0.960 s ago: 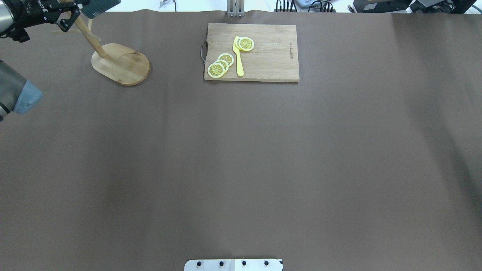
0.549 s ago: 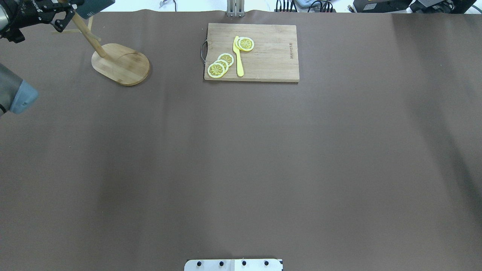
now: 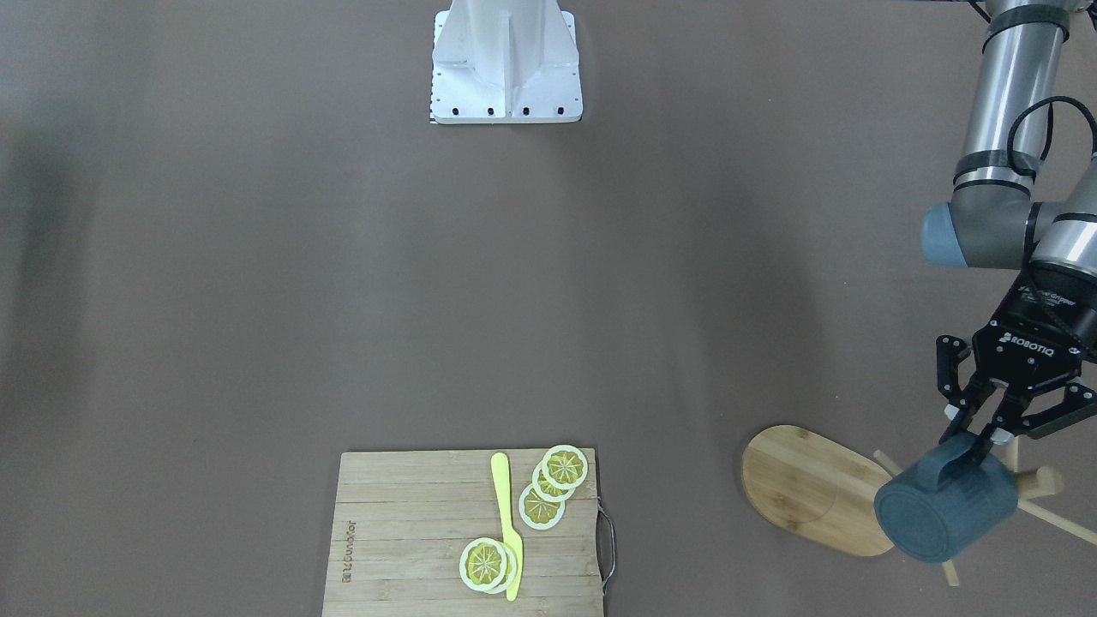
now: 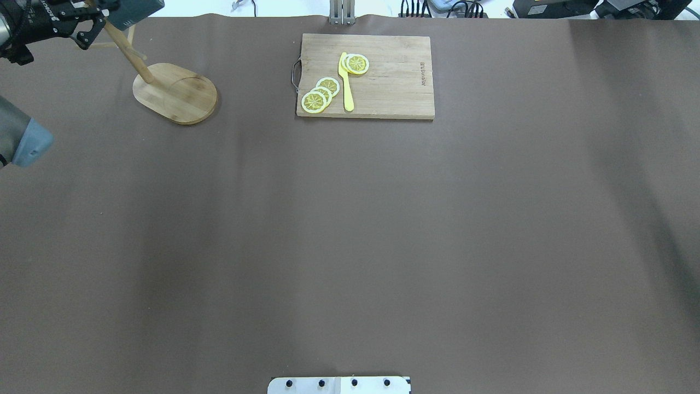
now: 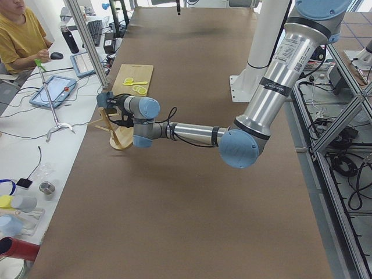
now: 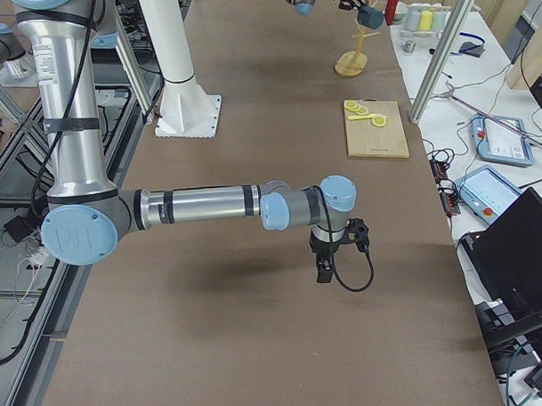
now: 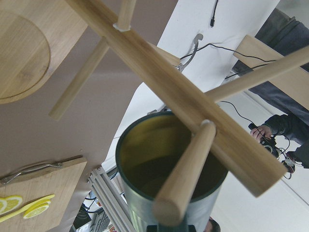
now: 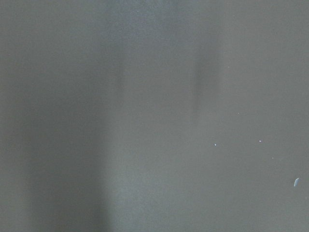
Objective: Hang cup on storage rack
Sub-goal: 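Open the left gripper and withdraw it from the hanging mug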
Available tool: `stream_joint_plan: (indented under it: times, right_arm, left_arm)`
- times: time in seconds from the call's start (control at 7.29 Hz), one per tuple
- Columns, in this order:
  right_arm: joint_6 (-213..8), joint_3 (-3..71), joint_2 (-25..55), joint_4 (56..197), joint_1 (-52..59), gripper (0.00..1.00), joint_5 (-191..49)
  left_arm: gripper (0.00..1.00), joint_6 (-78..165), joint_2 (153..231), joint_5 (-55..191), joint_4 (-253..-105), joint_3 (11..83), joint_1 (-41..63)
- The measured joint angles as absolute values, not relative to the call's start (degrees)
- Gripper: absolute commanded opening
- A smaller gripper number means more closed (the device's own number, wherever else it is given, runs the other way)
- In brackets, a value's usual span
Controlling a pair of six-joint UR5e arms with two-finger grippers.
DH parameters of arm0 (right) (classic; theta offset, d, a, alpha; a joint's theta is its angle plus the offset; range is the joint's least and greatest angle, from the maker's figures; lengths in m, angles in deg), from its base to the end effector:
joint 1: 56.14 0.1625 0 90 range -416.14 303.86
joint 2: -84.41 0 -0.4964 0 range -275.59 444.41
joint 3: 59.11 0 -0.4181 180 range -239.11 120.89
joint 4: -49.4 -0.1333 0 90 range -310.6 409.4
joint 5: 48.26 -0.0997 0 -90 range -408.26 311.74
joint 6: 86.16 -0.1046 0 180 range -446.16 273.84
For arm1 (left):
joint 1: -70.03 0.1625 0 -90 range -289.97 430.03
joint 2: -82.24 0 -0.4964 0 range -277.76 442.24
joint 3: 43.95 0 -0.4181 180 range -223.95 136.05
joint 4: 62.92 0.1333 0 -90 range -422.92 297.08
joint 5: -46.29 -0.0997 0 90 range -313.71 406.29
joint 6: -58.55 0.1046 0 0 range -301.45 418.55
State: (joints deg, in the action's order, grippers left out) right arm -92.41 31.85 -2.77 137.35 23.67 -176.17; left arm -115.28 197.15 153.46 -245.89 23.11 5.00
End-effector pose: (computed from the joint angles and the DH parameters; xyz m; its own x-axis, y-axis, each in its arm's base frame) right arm -0.0292 -0.5527 0.7027 0.7801 -0.0932 0.6187 0.0916 0.9952 0.0344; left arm 0.2102 -0.6940 0.4904 -0.7416 -0.6577 -0.1324 0.0436 0.1496 -0.9878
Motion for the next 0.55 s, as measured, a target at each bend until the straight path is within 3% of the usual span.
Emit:
stream_joint_plan:
  times: [0.14, 0.27, 0.55]
  right_arm:
    - [-92.6, 32.0, -2.8, 137.4, 23.7, 1.0, -176.2]
    - [-92.7, 32.2, -2.8, 137.4, 23.7, 1.0, -176.2]
    - [-93.7, 33.0, -2.9, 137.4, 23.7, 1.0, -176.2]
  left_arm:
    - [0.83, -115.1, 197.0, 153.5, -246.1, 22.9, 5.0]
    - [0.97, -114.9, 197.0, 153.5, -246.2, 22.8, 5.0]
    - [0.97, -114.6, 197.0, 153.5, -246.2, 22.8, 5.0]
